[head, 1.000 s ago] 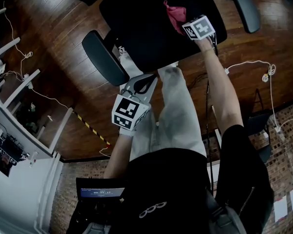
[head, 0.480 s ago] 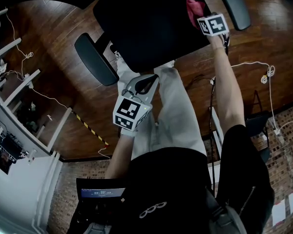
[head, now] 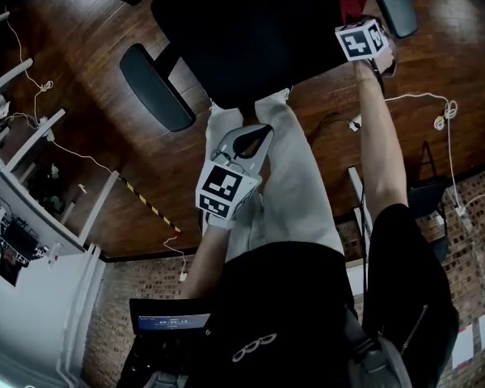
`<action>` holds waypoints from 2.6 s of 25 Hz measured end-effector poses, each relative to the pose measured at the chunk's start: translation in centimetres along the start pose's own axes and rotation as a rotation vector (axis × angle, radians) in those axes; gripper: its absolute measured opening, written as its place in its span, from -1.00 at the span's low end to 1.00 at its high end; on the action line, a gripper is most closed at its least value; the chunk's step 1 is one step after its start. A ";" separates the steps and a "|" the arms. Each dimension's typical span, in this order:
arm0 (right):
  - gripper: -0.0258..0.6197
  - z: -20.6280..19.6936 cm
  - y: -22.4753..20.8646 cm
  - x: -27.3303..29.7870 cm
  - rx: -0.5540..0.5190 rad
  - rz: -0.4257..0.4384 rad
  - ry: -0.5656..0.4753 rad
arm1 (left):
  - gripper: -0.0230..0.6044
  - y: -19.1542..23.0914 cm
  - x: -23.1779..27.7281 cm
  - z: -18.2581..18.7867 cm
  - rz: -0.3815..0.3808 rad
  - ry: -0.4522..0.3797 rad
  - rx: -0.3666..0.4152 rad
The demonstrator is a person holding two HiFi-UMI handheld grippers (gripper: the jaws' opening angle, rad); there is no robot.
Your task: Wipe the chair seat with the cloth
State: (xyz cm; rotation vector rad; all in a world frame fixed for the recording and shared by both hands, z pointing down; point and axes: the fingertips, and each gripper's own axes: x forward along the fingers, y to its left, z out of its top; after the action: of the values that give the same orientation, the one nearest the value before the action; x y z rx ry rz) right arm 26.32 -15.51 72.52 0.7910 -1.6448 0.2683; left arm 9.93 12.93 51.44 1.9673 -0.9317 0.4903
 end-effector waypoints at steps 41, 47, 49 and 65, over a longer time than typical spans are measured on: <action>-0.71 9.1 43.4 -9.5 0.068 0.960 -0.061 | -0.96 4.1 -10.8 -8.0 -0.010 0.024 0.030; -0.71 6.4 37.3 -6.2 0.125 0.842 -0.047 | -0.96 3.6 -9.7 -7.3 0.005 0.029 0.029; -0.71 4.9 33.7 -4.5 0.159 0.773 -0.026 | -0.96 3.3 -9.0 -7.3 0.004 0.036 0.024; -0.71 -2.3 11.6 -0.5 0.257 0.498 0.007 | -0.96 -0.5 -3.0 -3.7 -0.029 0.063 0.049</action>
State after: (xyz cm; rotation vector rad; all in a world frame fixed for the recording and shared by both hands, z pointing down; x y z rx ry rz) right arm 20.83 -5.44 75.45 0.5534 -1.8057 0.8446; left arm 8.47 17.47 51.16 1.9946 -0.8585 0.5599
